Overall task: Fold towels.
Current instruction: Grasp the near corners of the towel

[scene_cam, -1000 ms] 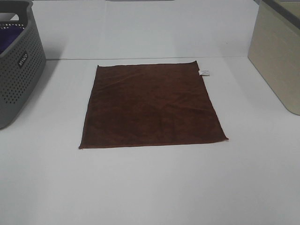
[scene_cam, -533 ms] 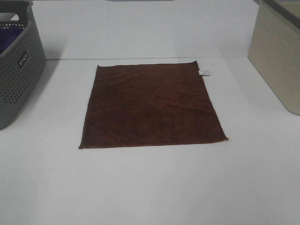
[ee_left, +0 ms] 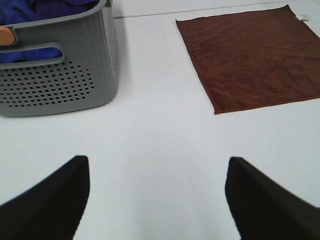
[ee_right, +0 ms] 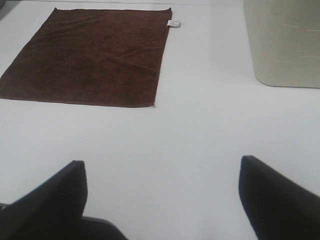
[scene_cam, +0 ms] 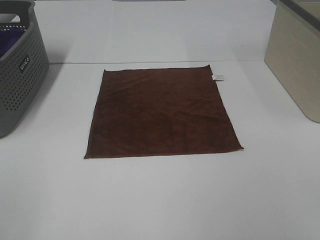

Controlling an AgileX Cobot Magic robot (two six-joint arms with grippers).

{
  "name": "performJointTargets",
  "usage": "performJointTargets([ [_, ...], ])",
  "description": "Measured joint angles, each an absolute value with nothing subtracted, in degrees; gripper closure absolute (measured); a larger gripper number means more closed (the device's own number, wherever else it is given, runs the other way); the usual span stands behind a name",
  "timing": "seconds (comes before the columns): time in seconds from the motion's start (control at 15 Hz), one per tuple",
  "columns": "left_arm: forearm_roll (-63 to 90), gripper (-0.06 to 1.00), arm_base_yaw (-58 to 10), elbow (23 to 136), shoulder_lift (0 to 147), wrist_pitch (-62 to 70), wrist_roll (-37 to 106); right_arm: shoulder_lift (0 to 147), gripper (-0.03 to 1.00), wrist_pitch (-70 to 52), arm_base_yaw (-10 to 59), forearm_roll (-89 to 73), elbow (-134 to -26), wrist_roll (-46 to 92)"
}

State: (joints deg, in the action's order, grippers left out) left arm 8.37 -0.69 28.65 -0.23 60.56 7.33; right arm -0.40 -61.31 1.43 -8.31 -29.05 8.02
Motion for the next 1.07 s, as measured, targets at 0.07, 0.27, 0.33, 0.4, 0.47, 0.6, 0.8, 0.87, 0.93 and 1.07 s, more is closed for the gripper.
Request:
performJointTargets([
  [0.07,8.4,0.22,-0.7,28.6,-0.2,60.6,7.3,-0.4,0.18,-61.3,1.4,-8.3,-29.0,8.0],
  [0.27,8.4,0.22,-0.7,28.6,-0.2,60.6,7.3,-0.4,0.18,-61.3,1.4,-8.3,-29.0,8.0],
  [0.33,8.4,0.22,-0.7,28.6,-0.2,60.6,7.3,-0.4,0.18,-61.3,1.4,-8.3,-29.0,8.0],
  [0.4,8.4,0.22,-0.7,28.6,-0.2,60.6,7.3,-0.4,0.18,-61.3,1.4,-8.3,-29.0,8.0],
  [0.47,8.4,0.22,-0.7,28.6,-0.2,60.6,7.3,-0.4,0.18,-61.3,1.4,-8.3,-29.0,8.0],
  [0.6,8.8,0.22,-0.7,28.9,-0.2,60.2,7.3,-0.4,0.18,-61.3,1.4,-8.3,-29.0,8.0],
  [0.8,12.0,0.22,-0.7,29.7,2.9,50.1,7.3,4.0,0.19,-56.8,1.4,-8.5,-29.7,8.0],
  [0.87,13.4,0.22,-0.7,29.7,4.7,45.8,7.3,7.0,0.19,-52.2,1.4,-8.5,-29.9,8.0],
  [0.93,14.6,0.22,-0.7,29.7,7.0,41.1,7.3,9.9,0.20,-47.5,1.8,-8.4,-29.9,8.0],
  [1.07,18.0,0.22,-0.7,29.7,13.9,35.0,7.3,16.2,0.21,-38.6,2.6,-8.1,-30.0,8.0],
])
